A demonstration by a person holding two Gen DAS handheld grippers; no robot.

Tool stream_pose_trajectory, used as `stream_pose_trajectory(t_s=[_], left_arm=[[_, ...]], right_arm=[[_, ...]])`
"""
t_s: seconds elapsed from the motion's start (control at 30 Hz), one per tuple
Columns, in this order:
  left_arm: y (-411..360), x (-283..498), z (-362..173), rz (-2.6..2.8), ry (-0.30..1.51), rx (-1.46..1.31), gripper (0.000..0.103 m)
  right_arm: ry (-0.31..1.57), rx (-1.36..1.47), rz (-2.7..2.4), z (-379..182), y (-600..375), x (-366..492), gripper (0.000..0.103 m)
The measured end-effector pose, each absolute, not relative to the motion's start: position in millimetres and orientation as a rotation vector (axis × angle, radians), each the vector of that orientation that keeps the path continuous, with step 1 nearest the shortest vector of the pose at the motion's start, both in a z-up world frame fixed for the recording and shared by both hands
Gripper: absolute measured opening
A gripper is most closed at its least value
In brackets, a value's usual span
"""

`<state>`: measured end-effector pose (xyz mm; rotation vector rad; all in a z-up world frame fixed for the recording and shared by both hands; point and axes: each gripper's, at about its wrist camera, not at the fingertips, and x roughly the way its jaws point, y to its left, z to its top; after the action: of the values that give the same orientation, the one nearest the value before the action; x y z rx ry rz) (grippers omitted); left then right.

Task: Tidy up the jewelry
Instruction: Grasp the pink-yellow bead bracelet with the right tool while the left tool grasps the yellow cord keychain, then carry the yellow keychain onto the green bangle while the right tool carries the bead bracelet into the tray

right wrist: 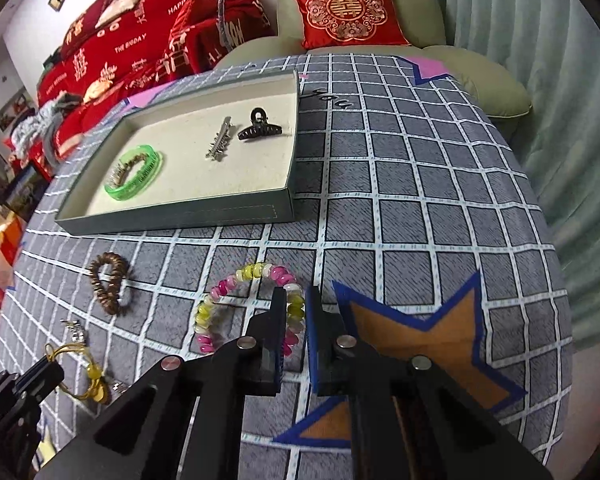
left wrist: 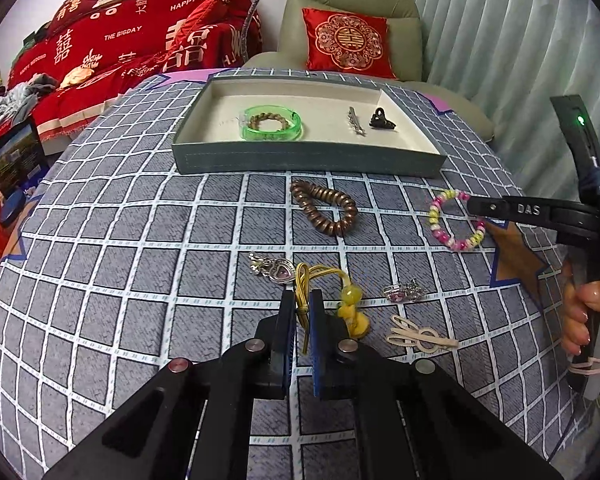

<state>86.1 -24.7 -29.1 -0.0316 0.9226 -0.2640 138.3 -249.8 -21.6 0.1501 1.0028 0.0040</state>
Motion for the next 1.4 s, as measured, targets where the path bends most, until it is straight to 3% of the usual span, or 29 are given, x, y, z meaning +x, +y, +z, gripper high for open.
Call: stream_pose_trajectory(t_s=[0.83,1.4], left_arm=[[0,83,12,-0.287,0.819,-0.058,0.016],[11,145,68,-0.312,0.721,-0.041,0.017]], right_arm=[[0.921,0.185,0.111,24,-229,107,0.01],[0.843,0.171,0.153,80,-217,166,0.01]])
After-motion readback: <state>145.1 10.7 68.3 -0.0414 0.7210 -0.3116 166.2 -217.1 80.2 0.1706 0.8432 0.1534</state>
